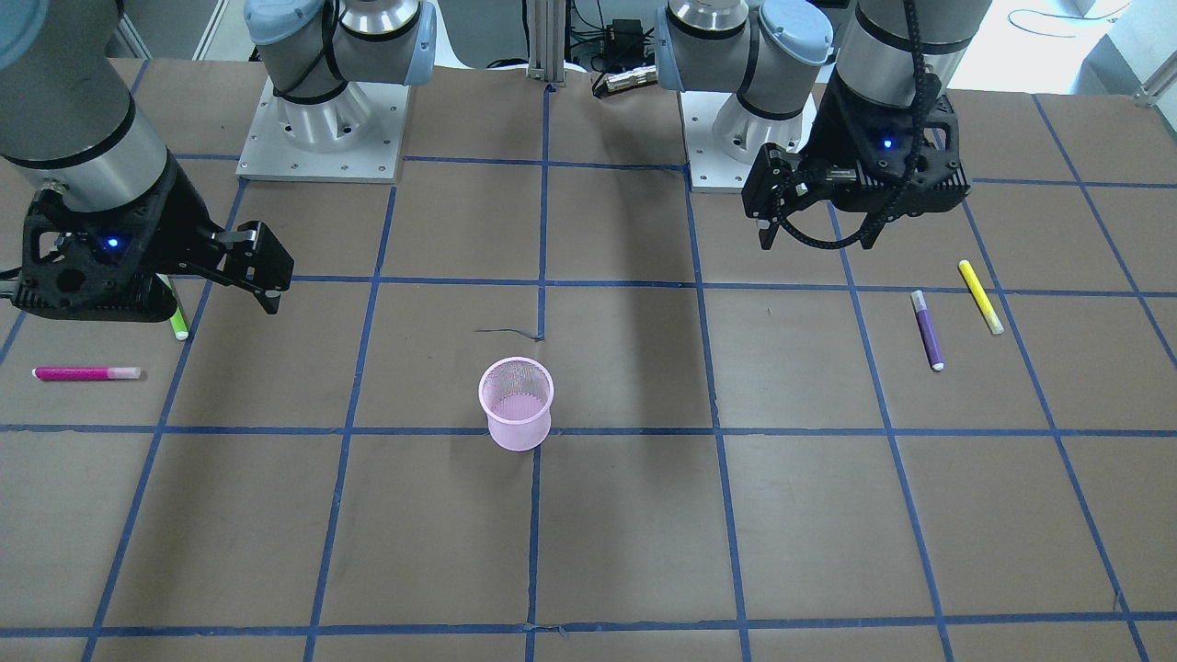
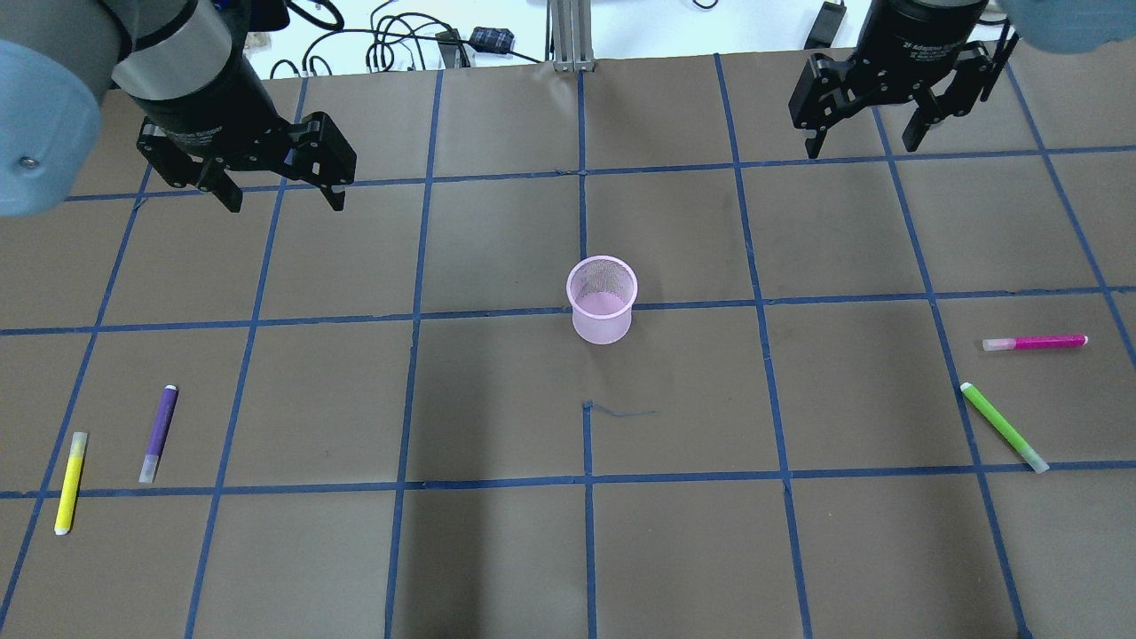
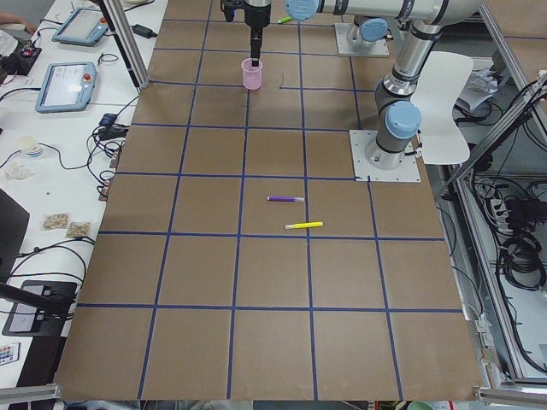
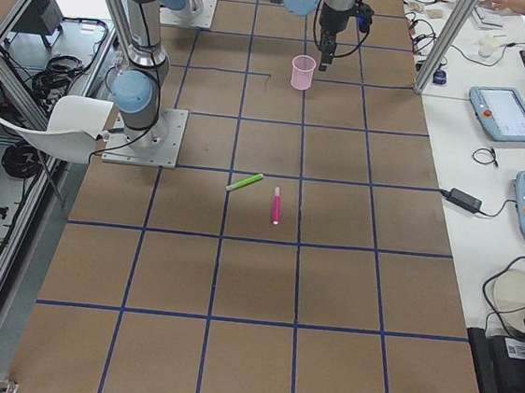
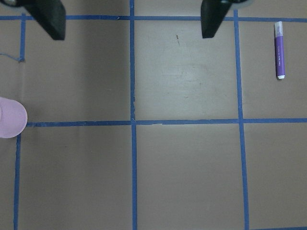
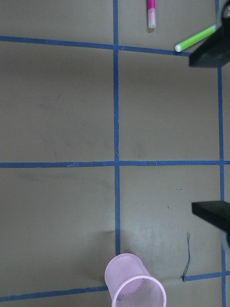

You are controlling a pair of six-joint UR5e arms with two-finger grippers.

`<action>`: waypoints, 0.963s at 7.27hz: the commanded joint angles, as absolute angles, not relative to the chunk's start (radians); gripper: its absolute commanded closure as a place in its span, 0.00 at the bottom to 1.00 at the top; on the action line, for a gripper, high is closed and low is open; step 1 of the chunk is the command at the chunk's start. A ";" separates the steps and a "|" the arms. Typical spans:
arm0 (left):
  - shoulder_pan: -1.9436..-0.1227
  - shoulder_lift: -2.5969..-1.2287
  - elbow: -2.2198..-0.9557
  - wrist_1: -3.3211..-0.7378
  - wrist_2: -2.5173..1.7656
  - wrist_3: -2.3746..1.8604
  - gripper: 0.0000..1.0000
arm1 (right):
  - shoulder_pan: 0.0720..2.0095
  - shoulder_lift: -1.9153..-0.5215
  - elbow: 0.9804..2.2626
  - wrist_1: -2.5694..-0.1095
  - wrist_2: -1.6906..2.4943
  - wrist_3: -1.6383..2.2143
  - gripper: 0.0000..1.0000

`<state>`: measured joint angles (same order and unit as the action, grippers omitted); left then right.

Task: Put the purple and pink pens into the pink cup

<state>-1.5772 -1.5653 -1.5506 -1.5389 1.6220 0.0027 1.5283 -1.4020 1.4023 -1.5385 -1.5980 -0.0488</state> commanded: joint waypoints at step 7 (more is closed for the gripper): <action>-1.565 -1.563 -1.543 -1.536 1.623 0.008 0.00 | 1.476 -1.404 1.399 -1.516 -1.656 -0.345 0.00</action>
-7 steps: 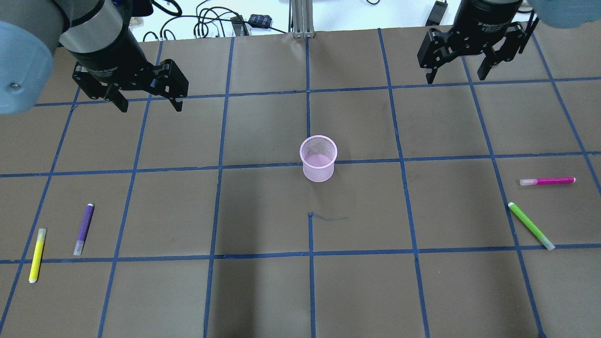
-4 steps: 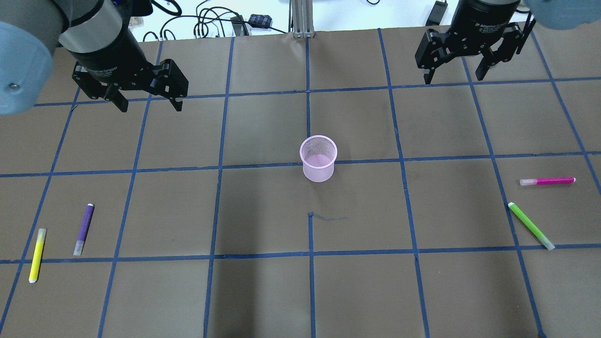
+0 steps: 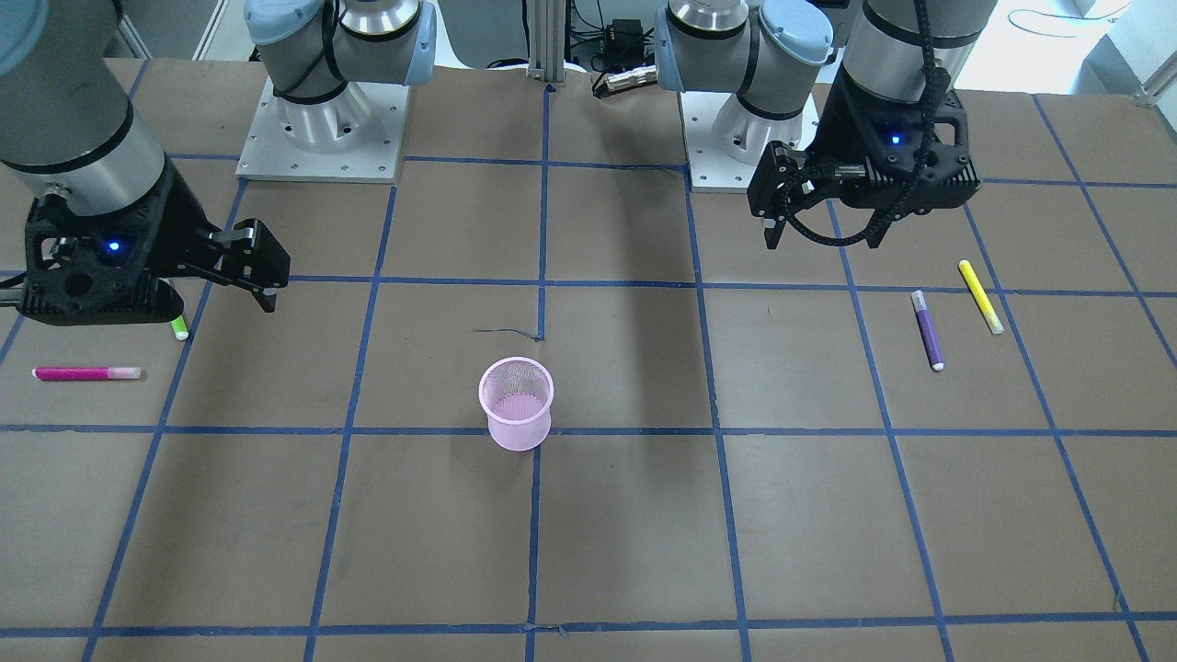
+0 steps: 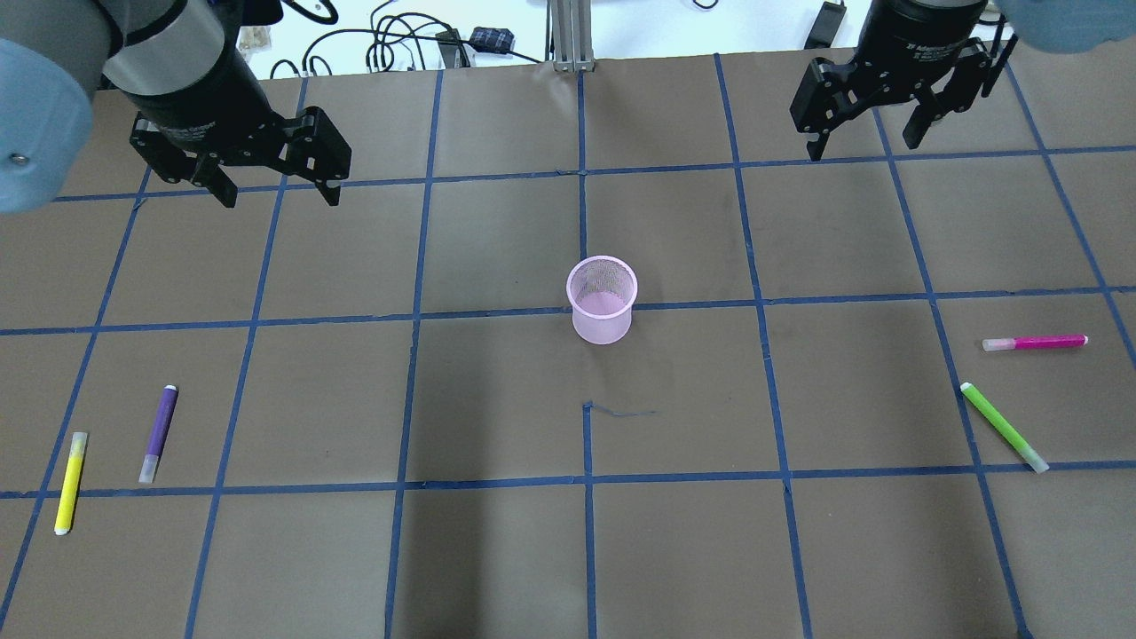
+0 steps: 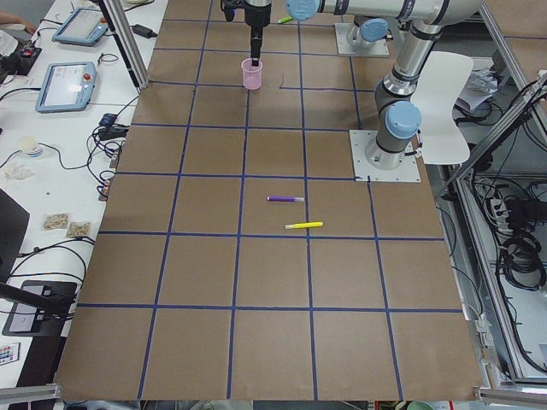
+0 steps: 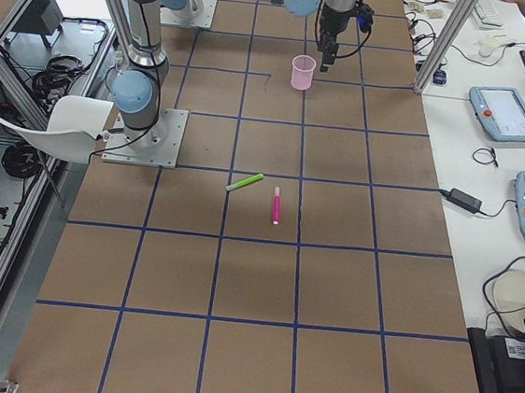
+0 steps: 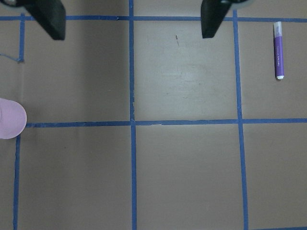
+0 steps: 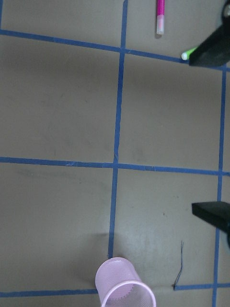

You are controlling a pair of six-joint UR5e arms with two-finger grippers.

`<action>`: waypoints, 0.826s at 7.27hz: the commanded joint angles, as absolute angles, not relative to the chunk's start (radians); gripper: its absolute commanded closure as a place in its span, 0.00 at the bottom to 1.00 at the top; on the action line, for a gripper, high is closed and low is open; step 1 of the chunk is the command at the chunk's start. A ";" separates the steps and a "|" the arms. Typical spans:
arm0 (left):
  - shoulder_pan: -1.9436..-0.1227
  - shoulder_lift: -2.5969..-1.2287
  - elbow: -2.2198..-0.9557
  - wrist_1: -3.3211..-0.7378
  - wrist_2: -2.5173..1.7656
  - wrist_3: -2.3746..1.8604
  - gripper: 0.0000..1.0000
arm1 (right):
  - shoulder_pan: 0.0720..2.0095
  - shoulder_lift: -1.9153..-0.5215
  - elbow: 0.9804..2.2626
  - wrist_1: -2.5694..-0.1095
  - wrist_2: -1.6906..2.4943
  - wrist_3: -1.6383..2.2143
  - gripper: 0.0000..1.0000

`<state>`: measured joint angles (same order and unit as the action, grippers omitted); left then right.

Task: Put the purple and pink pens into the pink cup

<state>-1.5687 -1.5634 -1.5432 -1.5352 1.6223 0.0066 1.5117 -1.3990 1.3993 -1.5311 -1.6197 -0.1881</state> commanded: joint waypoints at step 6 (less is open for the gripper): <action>-1.565 -1.565 -1.545 -1.536 1.621 0.008 0.00 | 0.963 -1.353 1.414 -1.525 -1.626 -1.552 0.02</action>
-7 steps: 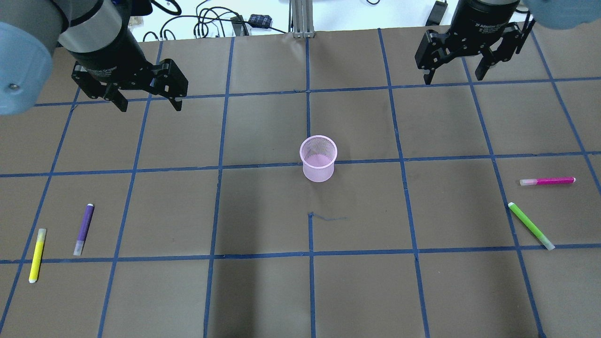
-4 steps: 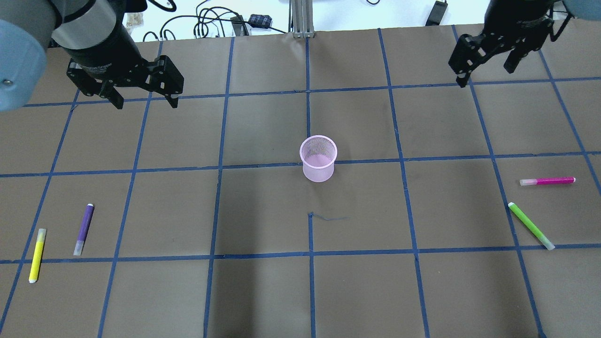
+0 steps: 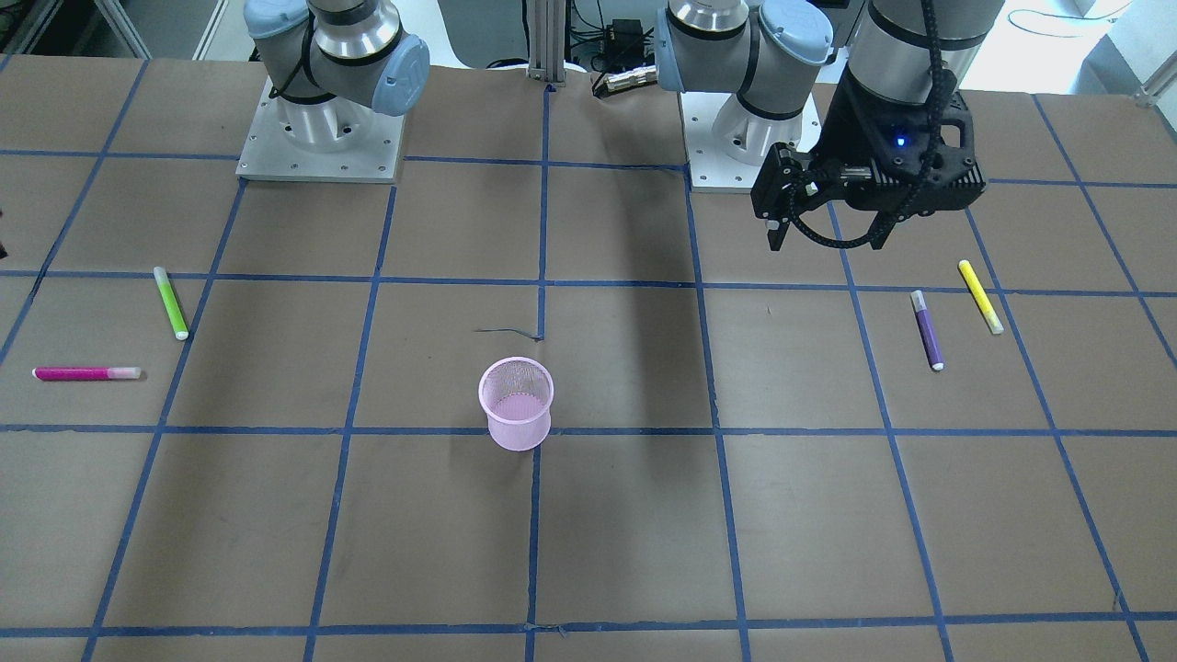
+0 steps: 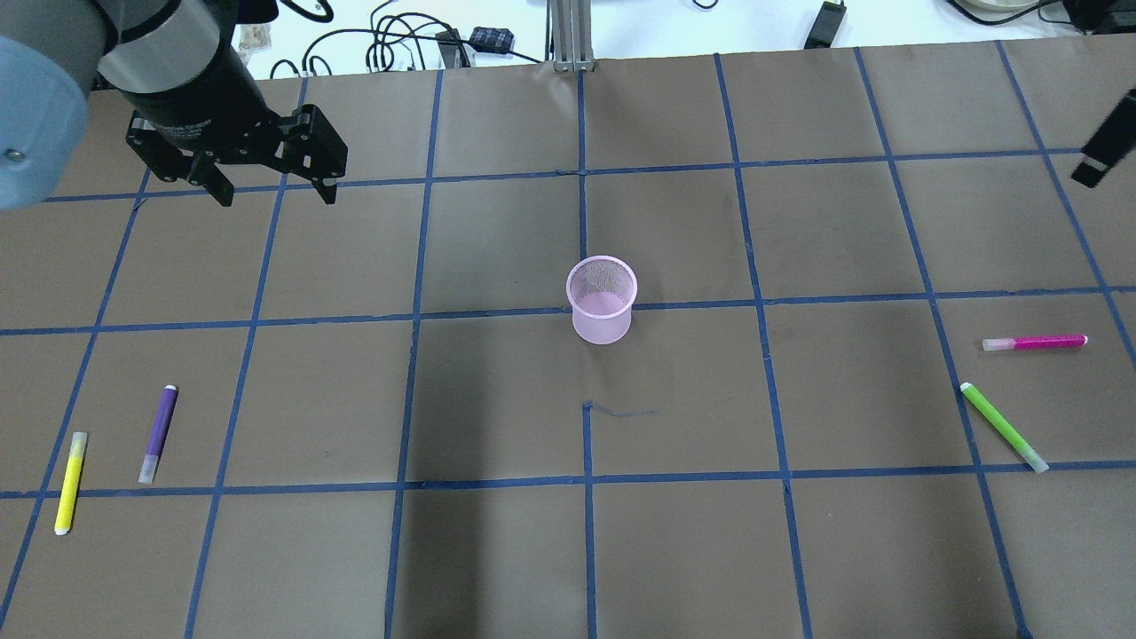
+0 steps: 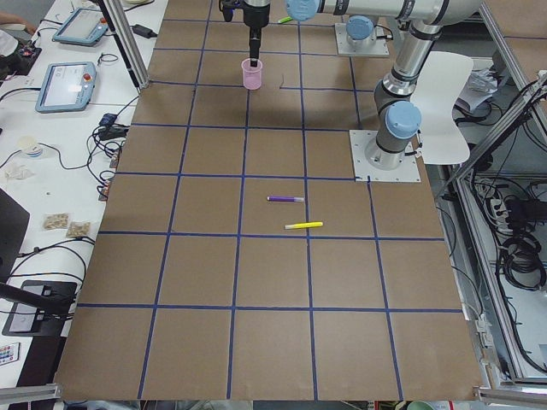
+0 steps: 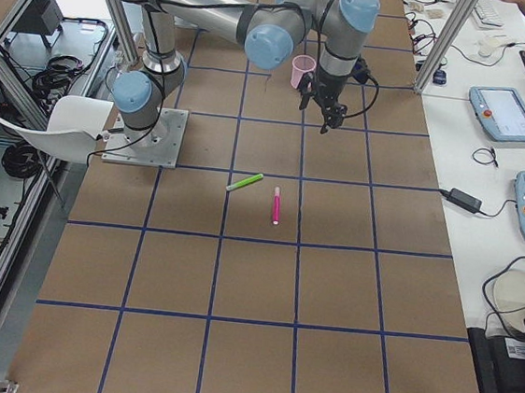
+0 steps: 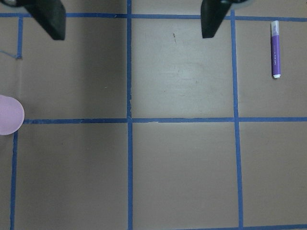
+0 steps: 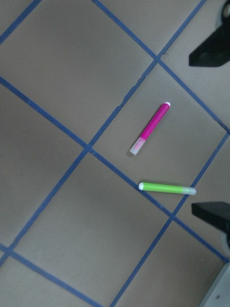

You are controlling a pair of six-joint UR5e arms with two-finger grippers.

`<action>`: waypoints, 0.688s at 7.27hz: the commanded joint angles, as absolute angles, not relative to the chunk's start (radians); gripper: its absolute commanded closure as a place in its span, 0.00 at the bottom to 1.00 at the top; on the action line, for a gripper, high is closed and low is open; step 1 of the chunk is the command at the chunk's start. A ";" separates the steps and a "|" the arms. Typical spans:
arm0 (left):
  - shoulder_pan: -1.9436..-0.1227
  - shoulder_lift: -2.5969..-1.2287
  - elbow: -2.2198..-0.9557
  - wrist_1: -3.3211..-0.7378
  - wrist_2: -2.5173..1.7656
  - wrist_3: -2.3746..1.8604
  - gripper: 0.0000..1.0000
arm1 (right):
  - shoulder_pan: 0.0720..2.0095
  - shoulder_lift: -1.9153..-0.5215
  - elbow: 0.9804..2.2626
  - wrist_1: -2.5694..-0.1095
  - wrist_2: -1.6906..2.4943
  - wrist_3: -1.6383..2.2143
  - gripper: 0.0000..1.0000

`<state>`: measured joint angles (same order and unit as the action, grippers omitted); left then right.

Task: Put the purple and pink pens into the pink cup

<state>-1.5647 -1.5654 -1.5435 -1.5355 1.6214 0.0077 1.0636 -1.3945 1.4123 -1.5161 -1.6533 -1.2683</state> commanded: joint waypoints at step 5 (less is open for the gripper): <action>-1.565 -1.565 -1.549 -1.536 1.621 0.008 0.00 | 0.801 -1.119 1.446 -1.716 -1.559 -2.378 0.08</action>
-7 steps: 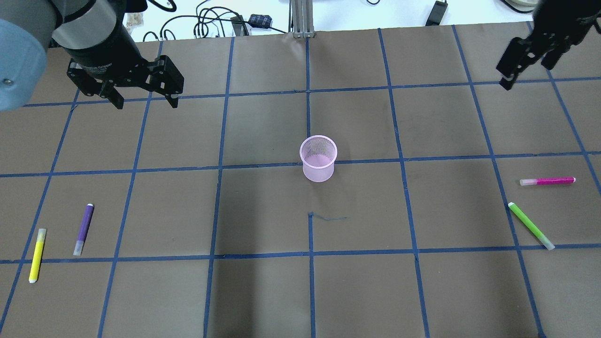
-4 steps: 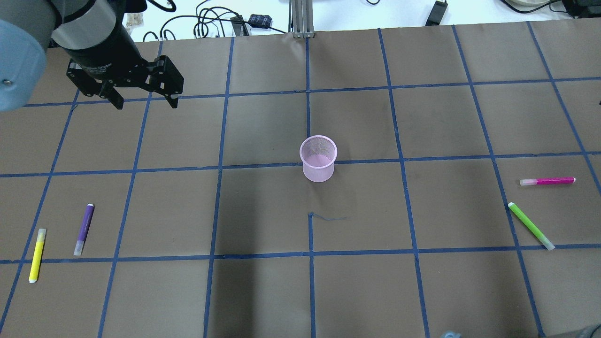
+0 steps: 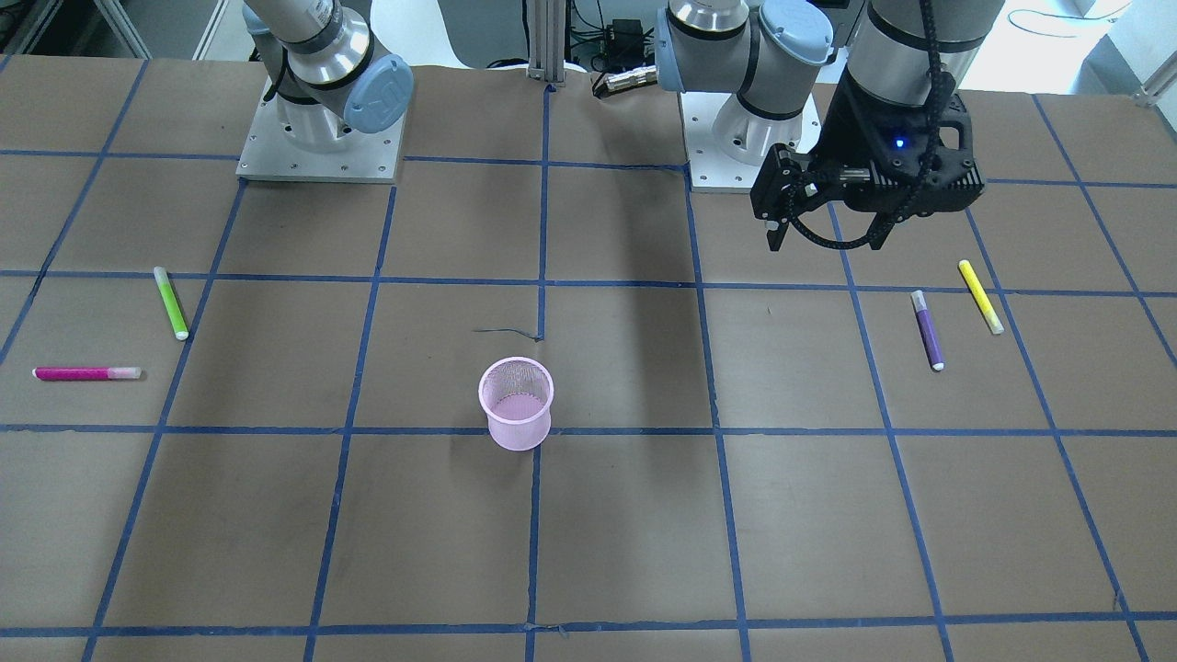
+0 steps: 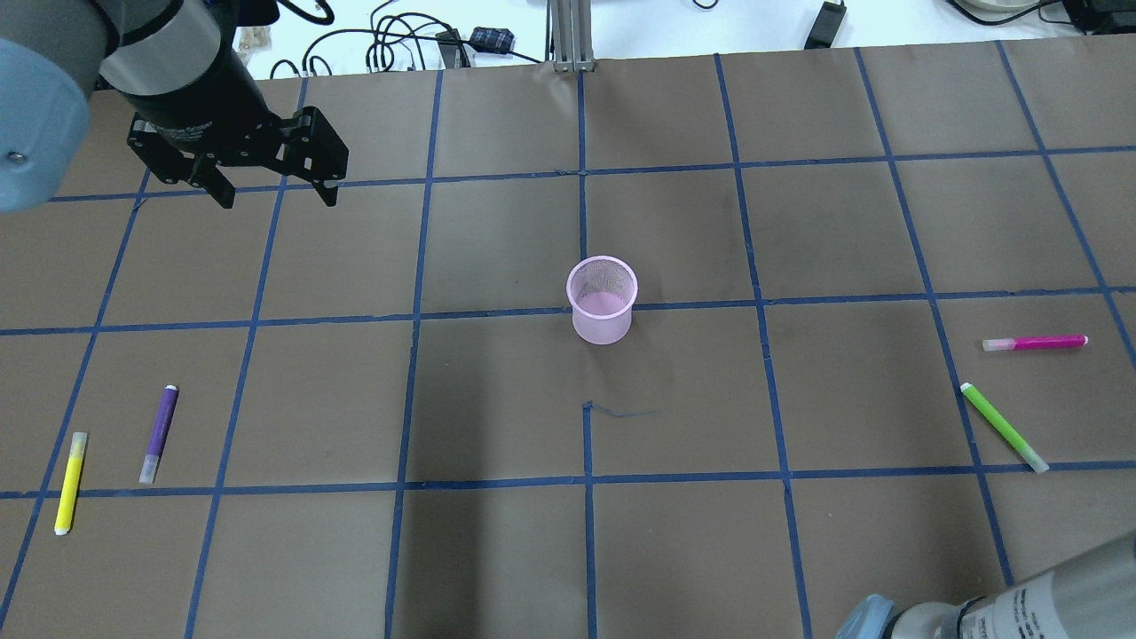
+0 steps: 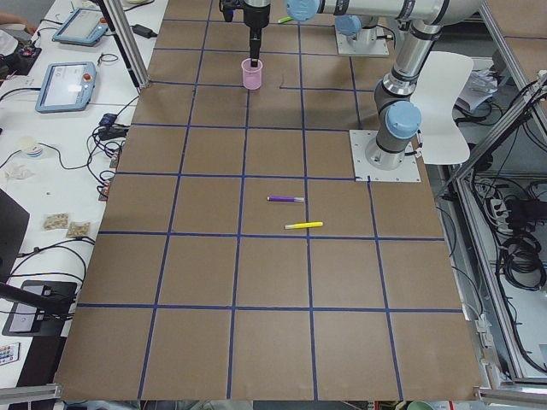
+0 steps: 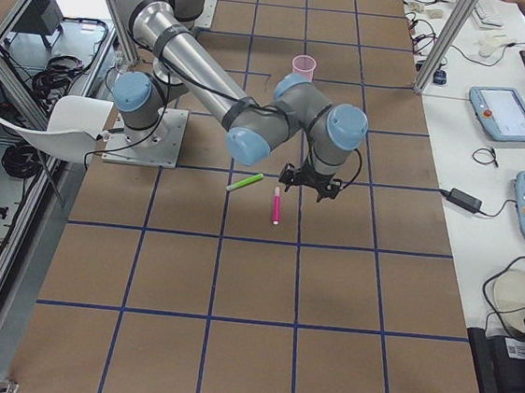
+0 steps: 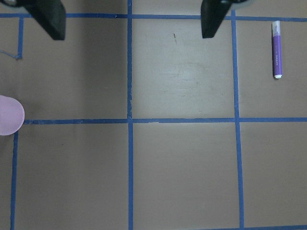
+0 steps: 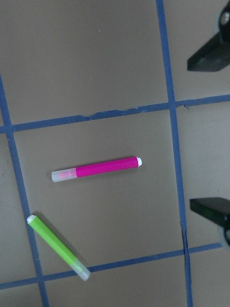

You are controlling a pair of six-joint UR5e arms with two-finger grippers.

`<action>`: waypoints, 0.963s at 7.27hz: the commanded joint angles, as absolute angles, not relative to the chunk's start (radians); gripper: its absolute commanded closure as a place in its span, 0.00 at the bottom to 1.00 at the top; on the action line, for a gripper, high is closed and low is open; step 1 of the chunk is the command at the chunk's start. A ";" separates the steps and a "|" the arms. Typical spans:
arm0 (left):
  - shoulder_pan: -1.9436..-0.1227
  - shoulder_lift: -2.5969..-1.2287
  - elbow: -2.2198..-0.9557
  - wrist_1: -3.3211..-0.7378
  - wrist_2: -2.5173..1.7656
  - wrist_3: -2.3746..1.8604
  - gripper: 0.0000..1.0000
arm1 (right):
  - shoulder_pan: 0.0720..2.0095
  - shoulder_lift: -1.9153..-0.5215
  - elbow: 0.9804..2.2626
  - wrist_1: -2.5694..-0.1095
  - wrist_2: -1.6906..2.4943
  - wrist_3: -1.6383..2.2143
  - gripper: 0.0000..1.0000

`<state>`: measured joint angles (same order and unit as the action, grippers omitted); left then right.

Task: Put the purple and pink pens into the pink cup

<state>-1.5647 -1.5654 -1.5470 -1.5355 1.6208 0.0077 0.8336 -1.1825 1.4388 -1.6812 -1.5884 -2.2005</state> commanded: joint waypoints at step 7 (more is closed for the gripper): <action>-1.565 -1.563 -1.546 -1.536 1.620 0.008 0.00 | 0.775 -1.172 1.860 -2.152 -1.540 -2.567 0.15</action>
